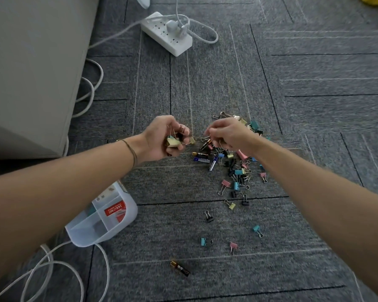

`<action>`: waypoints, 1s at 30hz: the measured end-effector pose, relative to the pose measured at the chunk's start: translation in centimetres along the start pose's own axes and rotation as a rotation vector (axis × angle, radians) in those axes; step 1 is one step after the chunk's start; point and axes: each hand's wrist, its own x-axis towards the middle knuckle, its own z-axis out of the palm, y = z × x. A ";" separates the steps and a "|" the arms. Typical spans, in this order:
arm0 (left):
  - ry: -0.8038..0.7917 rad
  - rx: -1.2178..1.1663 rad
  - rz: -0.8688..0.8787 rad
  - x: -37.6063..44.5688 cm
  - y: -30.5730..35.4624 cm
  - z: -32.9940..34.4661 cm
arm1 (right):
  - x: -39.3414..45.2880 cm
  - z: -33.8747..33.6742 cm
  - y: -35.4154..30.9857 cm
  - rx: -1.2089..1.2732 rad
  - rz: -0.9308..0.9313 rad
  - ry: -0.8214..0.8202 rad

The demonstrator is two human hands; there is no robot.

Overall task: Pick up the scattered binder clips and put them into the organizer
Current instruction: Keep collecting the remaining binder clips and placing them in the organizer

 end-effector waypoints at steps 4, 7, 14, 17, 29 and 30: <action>0.115 0.057 -0.043 -0.2 -0.4 -0.5 | 0.4 1.8 -0.3 -0.675 -0.202 0.152; 0.265 0.271 -0.044 0.1 -1.0 -0.4 | 0.5 2.3 -0.6 -1.022 -0.299 0.149; 0.382 0.547 0.022 0.0 -1.2 0.8 | 0.3 1.9 -0.1 -1.319 -0.427 0.079; 0.425 0.830 0.125 0.4 -1.3 2.1 | 0.2 1.5 0.3 -1.016 -0.362 0.198; 0.165 2.012 0.405 1.7 -2.5 4.0 | -3.0 -1.7 1.8 0.376 0.077 -0.022; 0.150 2.047 0.437 1.8 -2.5 3.9 | -3.3 -1.5 1.9 0.300 0.090 -0.004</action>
